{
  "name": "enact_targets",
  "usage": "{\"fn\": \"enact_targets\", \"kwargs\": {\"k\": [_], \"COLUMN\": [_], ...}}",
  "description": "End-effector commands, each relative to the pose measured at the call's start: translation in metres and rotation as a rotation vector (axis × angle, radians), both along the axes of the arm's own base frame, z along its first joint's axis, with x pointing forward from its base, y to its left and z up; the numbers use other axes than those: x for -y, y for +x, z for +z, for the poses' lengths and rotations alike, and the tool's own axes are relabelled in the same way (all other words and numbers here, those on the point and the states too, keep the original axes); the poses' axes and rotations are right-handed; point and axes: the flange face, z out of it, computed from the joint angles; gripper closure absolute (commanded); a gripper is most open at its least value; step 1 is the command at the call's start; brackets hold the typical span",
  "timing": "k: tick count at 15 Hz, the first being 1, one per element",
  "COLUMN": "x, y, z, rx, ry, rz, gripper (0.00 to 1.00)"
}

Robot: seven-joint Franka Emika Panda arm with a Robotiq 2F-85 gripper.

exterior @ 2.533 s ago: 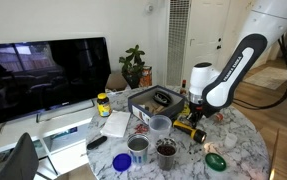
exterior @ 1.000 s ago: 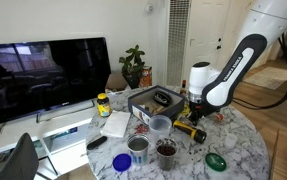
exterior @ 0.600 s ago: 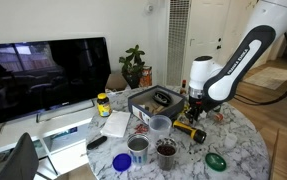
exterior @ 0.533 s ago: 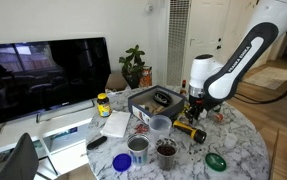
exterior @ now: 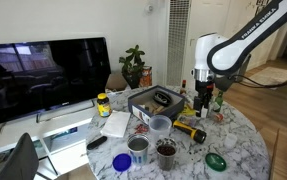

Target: Turn off the torch light

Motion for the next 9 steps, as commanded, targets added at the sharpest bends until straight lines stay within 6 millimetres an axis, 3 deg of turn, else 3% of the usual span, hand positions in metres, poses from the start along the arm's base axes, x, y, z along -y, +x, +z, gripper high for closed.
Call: {"fn": "enact_targets", "kwargs": {"k": [1,9], "x": [0.006,0.006], "y": [-0.019,-0.04], "z": [0.036,0.088], "rx": [-0.025,-0.04], "ry": [0.007,0.018], "rz": [0.048,0.086], "gripper": [0.0,0.0]}}
